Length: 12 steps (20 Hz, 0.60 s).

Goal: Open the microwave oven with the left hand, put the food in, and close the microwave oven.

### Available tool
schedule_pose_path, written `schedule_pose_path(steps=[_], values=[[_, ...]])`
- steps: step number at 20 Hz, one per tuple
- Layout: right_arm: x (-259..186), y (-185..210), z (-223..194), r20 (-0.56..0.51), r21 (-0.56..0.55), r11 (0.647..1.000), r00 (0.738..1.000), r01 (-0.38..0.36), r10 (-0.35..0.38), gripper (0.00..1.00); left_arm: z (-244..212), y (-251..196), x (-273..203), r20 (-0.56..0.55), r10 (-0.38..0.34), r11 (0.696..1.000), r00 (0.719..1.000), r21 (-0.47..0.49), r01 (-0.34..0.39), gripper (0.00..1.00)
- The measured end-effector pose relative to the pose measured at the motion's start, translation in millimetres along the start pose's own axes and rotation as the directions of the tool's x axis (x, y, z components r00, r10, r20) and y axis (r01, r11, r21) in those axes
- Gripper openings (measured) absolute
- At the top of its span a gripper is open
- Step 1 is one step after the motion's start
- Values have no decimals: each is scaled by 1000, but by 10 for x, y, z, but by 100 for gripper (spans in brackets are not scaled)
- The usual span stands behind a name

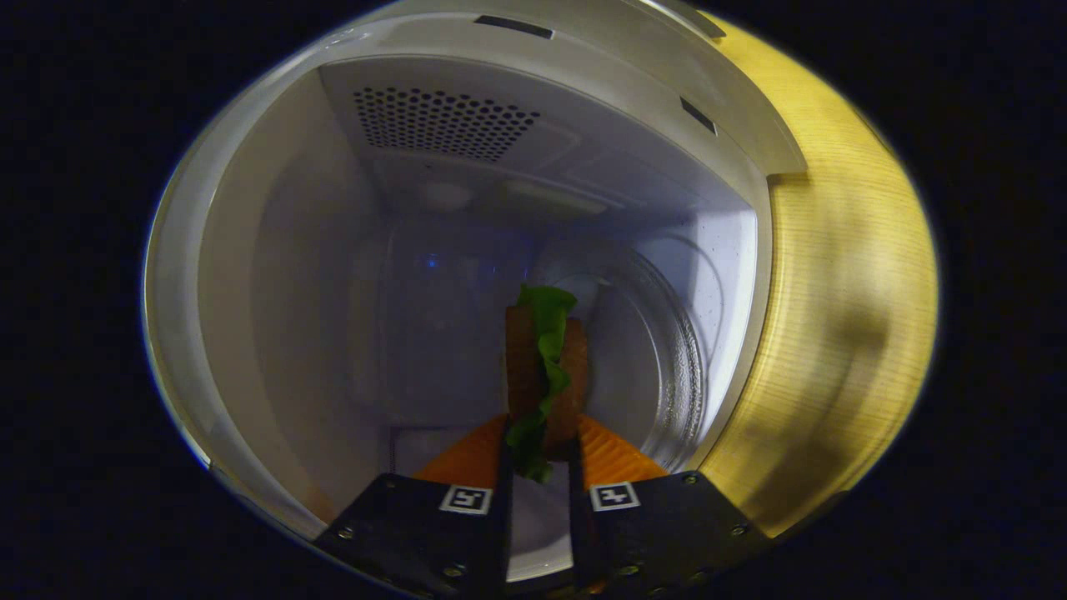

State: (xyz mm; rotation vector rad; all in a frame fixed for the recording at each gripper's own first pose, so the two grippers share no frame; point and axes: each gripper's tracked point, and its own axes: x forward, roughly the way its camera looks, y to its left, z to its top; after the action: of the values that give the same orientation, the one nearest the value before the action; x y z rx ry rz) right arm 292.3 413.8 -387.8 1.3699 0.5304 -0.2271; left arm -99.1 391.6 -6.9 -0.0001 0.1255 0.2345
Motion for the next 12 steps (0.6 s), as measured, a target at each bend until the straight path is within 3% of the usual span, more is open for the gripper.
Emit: schedule_pose_path(steps=[2,4,5,6,9,12], values=[[-116,-35,-1,-17,-52,999,1000,11,-12,45,36,-99,44,20,-20,1000,1000,-8,20,97],[-236,-144,-39,-38,-80,996,999,26,-30,84,41,-211,91,31,-43,999,999,-19,44,97],[-342,-148,-32,-51,-86,996,998,16,-21,93,33,-270,96,31,-56,998,998,-23,57,96],[-429,-164,-30,-66,-109,994,998,6,-14,97,9,-348,112,30,-71,997,997,-26,72,96],[-742,-177,11,-110,-207,978,994,-29,7,96,-52,-588,160,19,-110,993,994,-32,111,96],[-1179,-78,162,-137,-342,936,990,-89,44,97,-85,-873,199,17,-154,987,988,-39,155,96]])
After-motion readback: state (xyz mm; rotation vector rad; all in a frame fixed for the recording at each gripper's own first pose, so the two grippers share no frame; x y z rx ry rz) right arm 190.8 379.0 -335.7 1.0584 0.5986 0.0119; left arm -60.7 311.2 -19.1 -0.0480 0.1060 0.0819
